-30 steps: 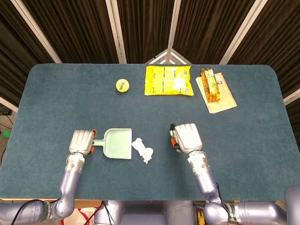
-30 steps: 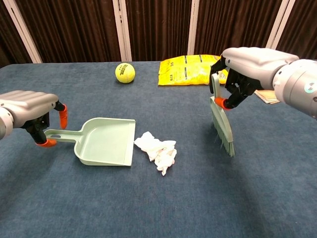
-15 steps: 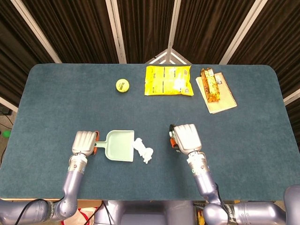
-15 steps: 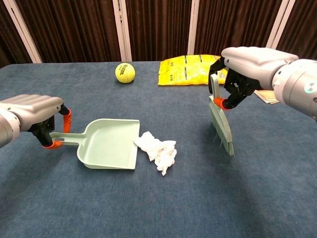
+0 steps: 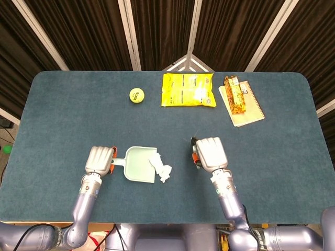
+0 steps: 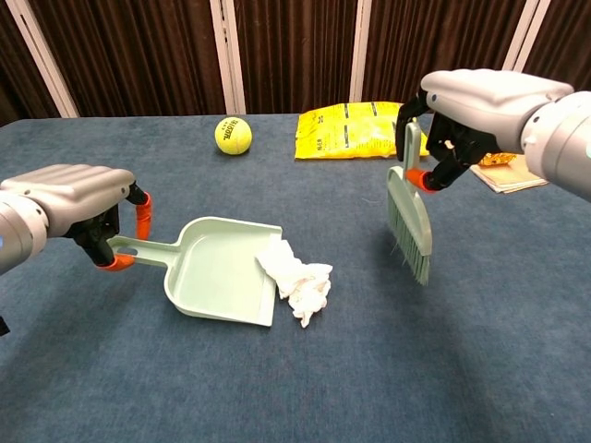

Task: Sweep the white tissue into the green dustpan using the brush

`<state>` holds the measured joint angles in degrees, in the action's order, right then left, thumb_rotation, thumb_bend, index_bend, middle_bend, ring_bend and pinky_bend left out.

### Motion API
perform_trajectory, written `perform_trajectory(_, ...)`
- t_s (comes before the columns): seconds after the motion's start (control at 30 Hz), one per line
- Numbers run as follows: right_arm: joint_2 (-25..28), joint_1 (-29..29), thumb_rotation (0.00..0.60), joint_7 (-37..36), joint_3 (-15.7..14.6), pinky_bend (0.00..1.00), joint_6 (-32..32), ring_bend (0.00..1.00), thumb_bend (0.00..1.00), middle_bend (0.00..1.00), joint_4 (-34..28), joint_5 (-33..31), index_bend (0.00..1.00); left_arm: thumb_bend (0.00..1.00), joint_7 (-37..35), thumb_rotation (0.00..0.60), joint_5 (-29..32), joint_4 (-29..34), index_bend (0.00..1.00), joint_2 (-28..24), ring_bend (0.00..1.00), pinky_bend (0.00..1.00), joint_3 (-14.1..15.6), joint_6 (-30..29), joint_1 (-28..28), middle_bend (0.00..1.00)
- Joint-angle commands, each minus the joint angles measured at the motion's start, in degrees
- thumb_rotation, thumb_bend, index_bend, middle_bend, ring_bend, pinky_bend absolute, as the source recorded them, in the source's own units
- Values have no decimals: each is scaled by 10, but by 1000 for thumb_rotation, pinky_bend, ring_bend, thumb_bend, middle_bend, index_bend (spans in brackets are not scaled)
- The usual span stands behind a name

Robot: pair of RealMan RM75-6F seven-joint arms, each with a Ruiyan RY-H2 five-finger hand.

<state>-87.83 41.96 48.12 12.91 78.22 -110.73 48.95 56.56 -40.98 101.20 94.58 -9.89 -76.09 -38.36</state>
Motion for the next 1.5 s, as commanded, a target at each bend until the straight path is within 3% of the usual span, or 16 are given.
perform_trajectory(0.03, 7, -3, 600, 3, -3, 871, 4, 935, 453, 911, -6, 3, 740, 584, 3, 600, 10, 3, 677, 7, 1000, 1000, -2, -6, -4, 1000)
perform_trajectory(0.5, 59, -24, 600, 31, -22, 871, 34, 935, 452, 911, -43, 7, 740, 584, 5, 600, 19, 7, 676, 13, 1000, 1000, 2, -17, -11, 1000)
perform_trajectory(0.7, 57, -30, 600, 45, -35, 871, 43, 935, 453, 911, -65, 3, 741, 584, -2, 600, 19, 9, 677, 8, 1000, 1000, 3, -18, -10, 1000)
perform_trajectory(1.17, -14, -26, 600, 93, -61, 870, 64, 936, 453, 911, -81, 5, 744, 584, -19, 600, 17, 12, 676, -2, 1000, 1000, 7, -13, -11, 1000)
perform_trajectory(1.5, -85, -8, 600, 116, -44, 870, 66, 936, 455, 911, -86, -14, 751, 584, -27, 600, 22, 11, 676, 4, 1000, 1000, 4, -9, -16, 1000)
